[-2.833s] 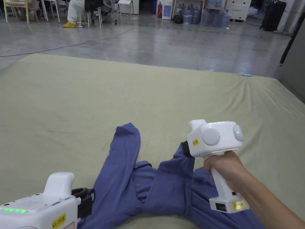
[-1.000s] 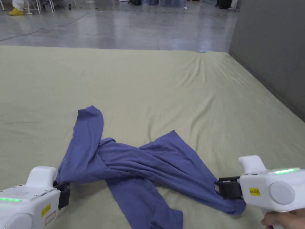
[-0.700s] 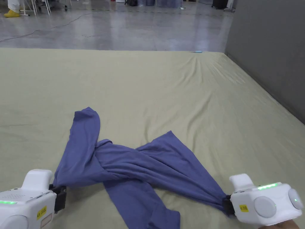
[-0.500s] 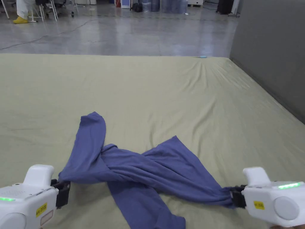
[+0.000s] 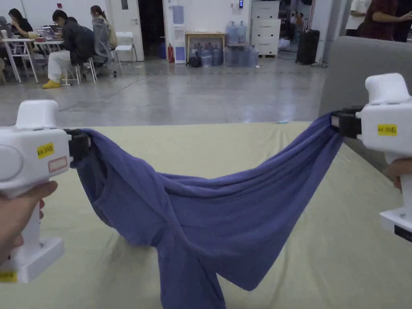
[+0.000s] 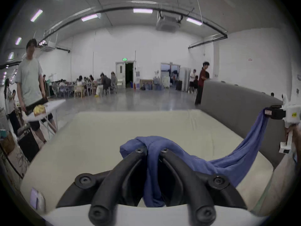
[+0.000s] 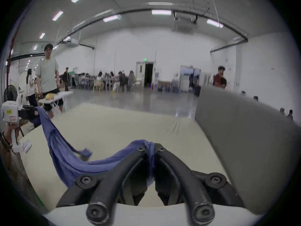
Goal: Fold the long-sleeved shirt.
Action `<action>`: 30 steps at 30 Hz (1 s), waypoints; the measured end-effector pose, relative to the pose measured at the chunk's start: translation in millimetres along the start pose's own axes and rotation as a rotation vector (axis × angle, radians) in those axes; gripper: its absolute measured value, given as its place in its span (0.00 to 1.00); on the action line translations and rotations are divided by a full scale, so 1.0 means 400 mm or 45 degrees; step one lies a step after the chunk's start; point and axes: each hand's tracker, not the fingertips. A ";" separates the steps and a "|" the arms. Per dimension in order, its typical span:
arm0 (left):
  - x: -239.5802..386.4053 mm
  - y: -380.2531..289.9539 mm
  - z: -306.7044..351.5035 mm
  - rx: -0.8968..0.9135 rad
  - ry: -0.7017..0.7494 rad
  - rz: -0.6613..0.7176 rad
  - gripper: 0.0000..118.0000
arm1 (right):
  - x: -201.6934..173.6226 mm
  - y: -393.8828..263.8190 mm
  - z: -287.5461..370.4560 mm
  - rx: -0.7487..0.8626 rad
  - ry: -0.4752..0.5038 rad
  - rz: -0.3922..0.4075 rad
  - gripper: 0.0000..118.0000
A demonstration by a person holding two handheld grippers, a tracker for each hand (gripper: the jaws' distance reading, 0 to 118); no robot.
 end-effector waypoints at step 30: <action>-0.036 0.488 -0.358 0.070 0.113 0.021 0.02 | 0.122 0.464 -0.339 0.062 -0.262 -0.249 0.02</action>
